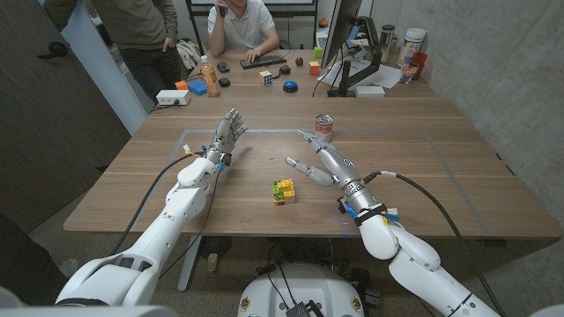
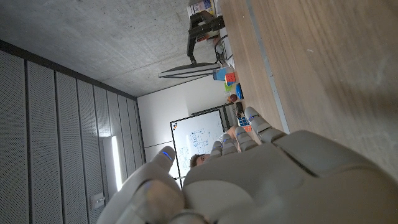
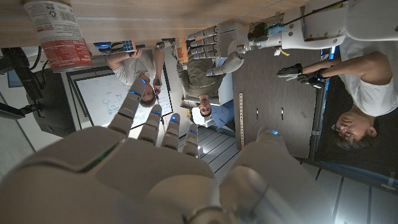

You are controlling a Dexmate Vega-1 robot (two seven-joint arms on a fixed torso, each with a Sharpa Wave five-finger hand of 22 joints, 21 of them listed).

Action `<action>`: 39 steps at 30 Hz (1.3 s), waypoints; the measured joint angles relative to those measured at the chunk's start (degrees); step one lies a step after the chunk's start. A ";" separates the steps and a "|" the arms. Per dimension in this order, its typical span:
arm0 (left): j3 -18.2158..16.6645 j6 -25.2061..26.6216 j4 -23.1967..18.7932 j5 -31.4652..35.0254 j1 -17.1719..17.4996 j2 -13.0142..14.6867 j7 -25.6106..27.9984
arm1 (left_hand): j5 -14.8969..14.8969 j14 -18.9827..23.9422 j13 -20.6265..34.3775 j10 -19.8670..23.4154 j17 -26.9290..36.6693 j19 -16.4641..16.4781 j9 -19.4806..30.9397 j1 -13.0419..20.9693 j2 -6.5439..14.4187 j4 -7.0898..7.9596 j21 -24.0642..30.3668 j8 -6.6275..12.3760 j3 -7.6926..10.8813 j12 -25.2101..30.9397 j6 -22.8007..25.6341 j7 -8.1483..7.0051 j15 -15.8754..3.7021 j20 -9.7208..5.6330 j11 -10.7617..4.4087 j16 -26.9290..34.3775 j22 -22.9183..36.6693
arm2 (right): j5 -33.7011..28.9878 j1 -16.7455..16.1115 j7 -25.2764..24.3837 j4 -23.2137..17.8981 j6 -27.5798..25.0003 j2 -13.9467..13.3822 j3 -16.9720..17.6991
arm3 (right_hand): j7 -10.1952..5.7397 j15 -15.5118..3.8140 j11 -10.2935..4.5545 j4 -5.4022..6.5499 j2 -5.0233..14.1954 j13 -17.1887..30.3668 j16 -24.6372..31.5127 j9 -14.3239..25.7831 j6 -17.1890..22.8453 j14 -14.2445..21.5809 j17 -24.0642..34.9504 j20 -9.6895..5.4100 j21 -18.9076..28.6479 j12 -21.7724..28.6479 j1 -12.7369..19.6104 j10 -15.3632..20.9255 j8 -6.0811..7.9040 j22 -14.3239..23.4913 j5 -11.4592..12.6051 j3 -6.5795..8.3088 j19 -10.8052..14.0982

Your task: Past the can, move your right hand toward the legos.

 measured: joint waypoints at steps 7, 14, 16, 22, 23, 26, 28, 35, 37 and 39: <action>-0.06 -0.02 -0.53 -0.08 0.38 0.12 -0.14 | 0.00 0.00 0.00 0.00 0.00 0.00 0.00 0.00 0.00 0.00 0.00 0.00 0.00 0.00 0.00 0.00 0.00 0.00 0.00 0.00 0.00 | -3.29 1.38 1.07 -0.73 -3.20 -1.05 -3.32 | -2.07 0.41 -0.24 -1.33 0.80 0.00 -1.11 0.29 -0.93 -2.22 0.16 0.25 -2.92 -0.82 2.85 -2.77 -0.45 -0.09 0.52 0.39 -0.25; -0.18 0.05 -1.76 -0.28 1.20 0.42 -0.18 | 0.00 0.00 0.00 0.00 0.00 -0.01 0.00 0.00 0.00 0.00 0.00 0.00 0.00 0.00 0.00 0.00 0.00 0.00 0.00 0.00 0.00 | -6.91 4.05 2.54 -0.68 -6.05 -2.21 -7.77 | -3.99 -0.44 -4.08 -1.61 1.10 0.29 -1.11 0.29 0.99 -1.99 0.29 0.21 -4.61 -0.82 3.16 -3.02 -0.06 -0.09 0.95 0.05 -0.65; -0.25 0.09 -2.09 -0.31 1.45 0.52 -0.19 | 0.00 0.00 0.00 0.00 0.00 0.20 0.00 0.00 0.00 0.00 0.00 0.00 0.00 0.00 0.00 0.00 0.00 0.21 0.00 0.00 0.00 | -7.79 4.25 3.08 -0.68 -6.87 -2.30 -8.06 | -4.00 -0.44 -4.17 -1.29 1.08 0.29 -1.11 0.29 1.02 -1.99 0.29 0.21 -4.61 -0.82 3.13 -2.94 -0.06 -0.08 0.95 -0.27 -0.65; -0.55 0.35 -3.37 -0.47 2.41 0.87 -0.05 | 0.00 0.00 0.00 0.00 0.00 0.22 0.00 0.00 0.00 0.00 -0.44 0.00 0.00 0.25 0.00 0.00 0.00 0.22 0.00 0.00 0.00 | -10.00 5.73 4.51 -0.56 -8.78 -2.86 -10.36 | -3.96 -0.83 -4.85 -0.74 0.17 0.28 -0.90 0.55 3.38 -1.58 0.28 0.21 -5.54 0.09 2.22 -2.19 0.82 0.07 0.95 -1.29 -0.64; -0.58 0.35 -3.53 -0.47 2.54 0.93 -0.05 | 0.00 0.00 0.00 0.00 0.00 0.22 0.00 0.00 0.00 0.00 -0.44 0.00 0.00 0.26 0.00 0.00 0.00 0.22 0.00 0.00 0.00 | -10.07 5.73 4.55 -0.56 -8.82 -2.86 -10.36 | -4.04 -0.83 -4.81 -0.65 -0.22 0.28 -0.86 0.55 4.03 -1.58 0.28 0.21 -5.90 0.33 1.82 -1.73 0.90 0.07 0.95 -1.39 -0.64; -0.74 0.63 -4.01 -0.52 2.91 1.11 0.13 | 0.00 0.00 0.00 0.00 0.00 0.22 0.00 0.00 0.00 0.00 -0.44 0.00 0.00 0.27 0.00 0.00 0.00 0.22 0.00 0.00 0.00 | -11.24 7.43 5.42 0.30 -9.82 -3.32 -12.83 | -4.00 -1.87 -5.16 0.18 -0.43 0.28 -0.64 0.79 6.44 -0.48 0.56 0.42 -6.72 0.99 0.23 -0.15 1.62 0.07 0.68 -2.43 0.04; -0.85 0.67 -4.51 -0.55 3.27 1.25 0.20 | 0.00 0.00 0.00 0.00 0.00 0.22 0.00 0.00 0.00 0.00 -0.44 0.00 0.00 0.27 0.00 0.00 0.00 0.22 0.00 0.00 0.00 | -11.59 7.43 5.73 0.30 -10.12 -3.32 -12.83 | -4.05 -2.28 -5.36 0.63 -0.71 0.28 -0.23 0.82 8.15 0.31 0.55 0.26 -7.13 1.45 -0.58 1.02 1.99 0.07 0.46 -3.00 0.36; -1.16 0.76 -5.85 -0.92 4.27 1.82 0.18 | 0.00 0.00 0.00 0.00 0.00 0.21 0.00 0.00 0.00 0.00 -0.44 0.00 0.00 0.27 0.00 0.00 0.00 0.23 0.00 0.00 0.00 | -12.71 9.08 6.79 1.53 -11.86 -3.74 -15.09 | -4.14 -3.08 -5.34 1.00 -0.93 0.28 -0.19 0.81 10.47 1.74 0.55 0.20 -7.78 2.07 -1.17 2.63 2.61 0.07 0.46 -3.83 1.23; -1.24 0.76 -6.01 -0.95 4.42 1.88 0.13 | 0.00 0.00 0.00 0.00 0.00 0.21 0.00 0.00 0.00 0.00 -0.44 0.00 0.00 0.27 0.00 0.00 0.00 0.22 0.00 0.00 0.00 | -12.81 9.23 6.98 1.72 -12.23 -3.79 -15.32 | -4.10 -3.08 -5.16 1.00 -0.93 0.28 -0.19 0.81 10.96 1.74 0.55 0.19 -7.78 2.07 -1.17 2.82 2.61 0.07 0.46 -3.83 1.66; -1.31 0.76 -6.31 -0.98 4.63 2.03 -0.04 | 0.00 0.00 0.00 0.00 0.00 0.21 0.00 0.00 0.00 0.00 -0.44 0.00 0.00 0.27 0.00 0.00 0.00 0.22 0.00 0.00 0.00 | -12.97 9.40 7.23 1.94 -12.81 -3.88 -15.55 | -4.28 -3.08 -5.16 1.00 -0.93 0.53 -0.19 1.06 11.14 1.73 0.55 0.30 -7.78 2.07 -1.17 2.81 2.84 0.07 0.46 -3.83 1.95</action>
